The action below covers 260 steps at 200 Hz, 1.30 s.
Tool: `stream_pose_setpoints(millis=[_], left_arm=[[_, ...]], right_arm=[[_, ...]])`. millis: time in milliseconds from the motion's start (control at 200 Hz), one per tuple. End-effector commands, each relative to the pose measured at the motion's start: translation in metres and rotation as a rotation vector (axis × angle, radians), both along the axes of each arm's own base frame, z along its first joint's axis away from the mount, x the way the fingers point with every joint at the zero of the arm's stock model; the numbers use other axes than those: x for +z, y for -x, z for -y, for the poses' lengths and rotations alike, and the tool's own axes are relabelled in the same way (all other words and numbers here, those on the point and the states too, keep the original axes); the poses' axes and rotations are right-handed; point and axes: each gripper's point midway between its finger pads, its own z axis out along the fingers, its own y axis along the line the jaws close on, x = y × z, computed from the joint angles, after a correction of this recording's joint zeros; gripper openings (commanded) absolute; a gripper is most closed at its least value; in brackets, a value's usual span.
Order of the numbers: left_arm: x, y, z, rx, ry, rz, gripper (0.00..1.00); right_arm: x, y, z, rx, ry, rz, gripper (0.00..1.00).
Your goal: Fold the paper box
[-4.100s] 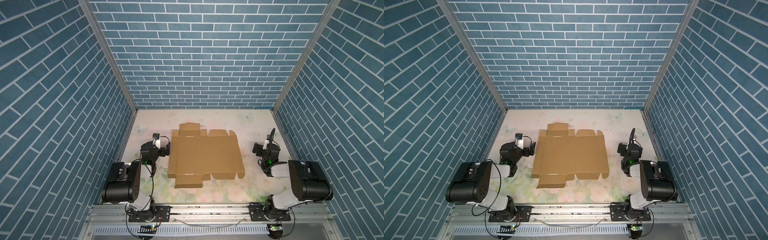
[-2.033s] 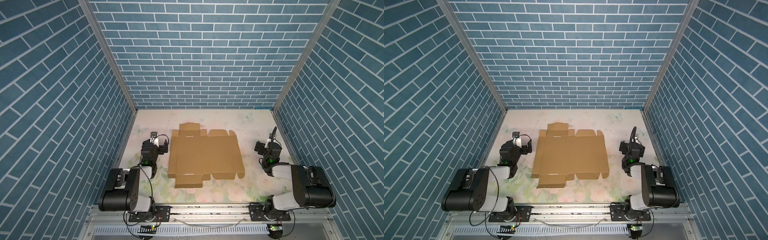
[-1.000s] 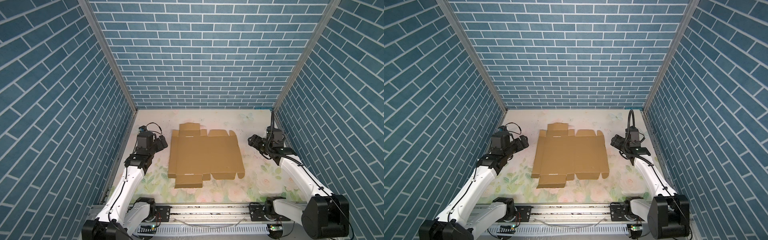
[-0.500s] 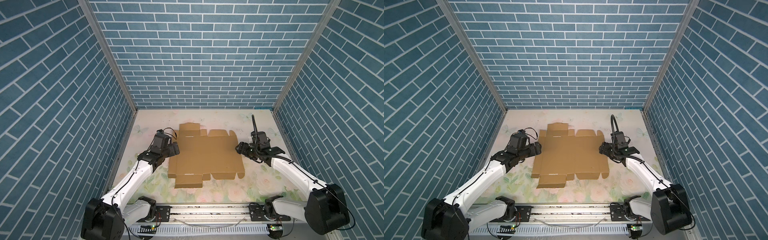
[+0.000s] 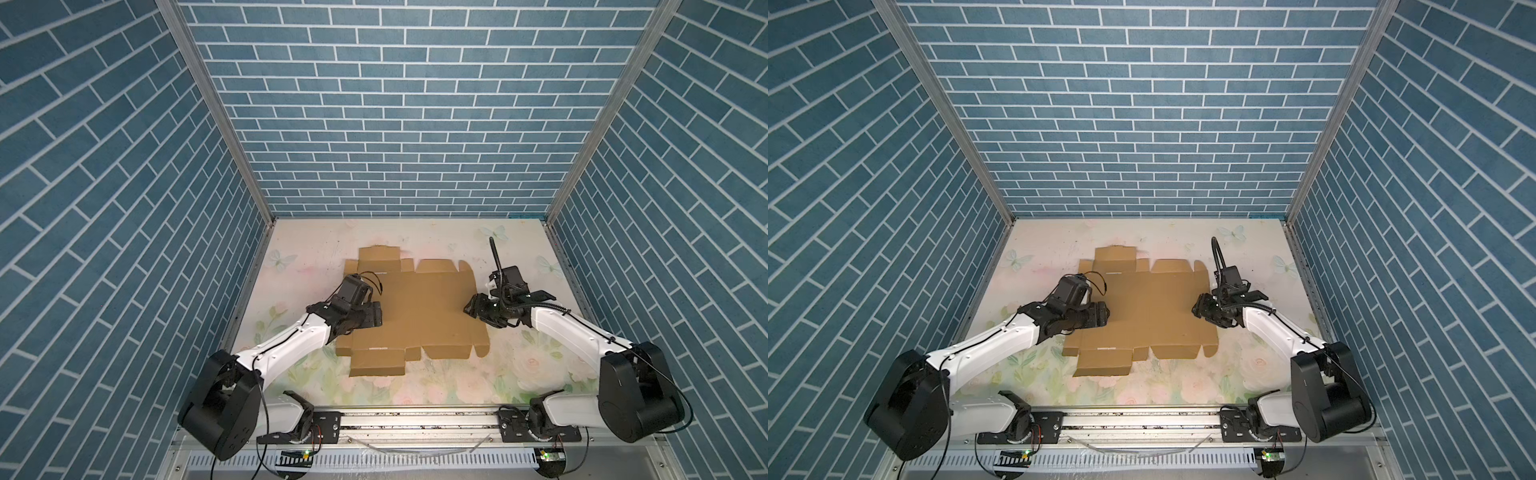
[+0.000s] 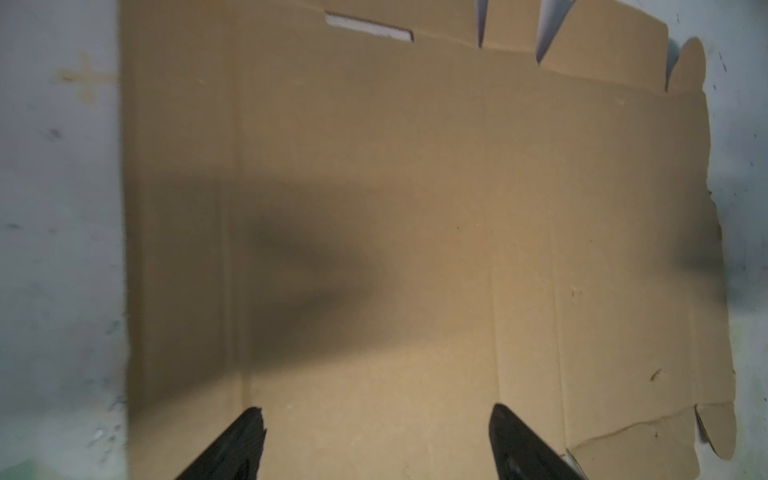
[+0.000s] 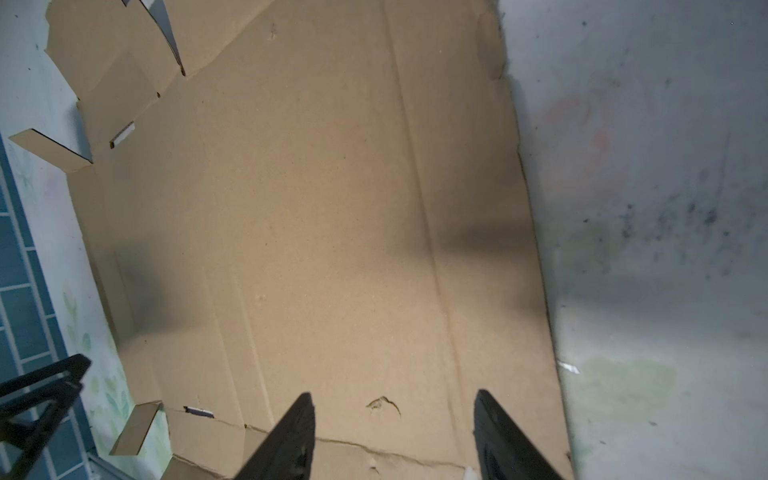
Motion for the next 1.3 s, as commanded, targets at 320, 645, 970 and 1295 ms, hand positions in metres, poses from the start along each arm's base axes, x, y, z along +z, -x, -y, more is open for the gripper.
stream_pose_setpoints(millis=[320, 645, 970, 1295], left_arm=[[-0.043, 0.024, 0.016, -0.025, 0.02, -0.113, 0.82], [-0.002, -0.004, -0.083, 0.262, -0.106, -0.129, 0.95], [-0.044, 0.024, -0.074, 0.263, -0.013, -0.305, 0.94], [-0.038, 0.035, -0.033, 0.187, 0.076, -0.293, 0.86]], right_arm=[[-0.028, -0.006, 0.027, -0.052, -0.048, -0.096, 0.67], [-0.033, -0.004, 0.025, -0.039, -0.038, -0.13, 0.69], [-0.017, 0.018, 0.021, 0.014, 0.043, -0.135, 0.74], [-0.027, 0.032, 0.028, 0.026, 0.044, -0.196, 0.78]])
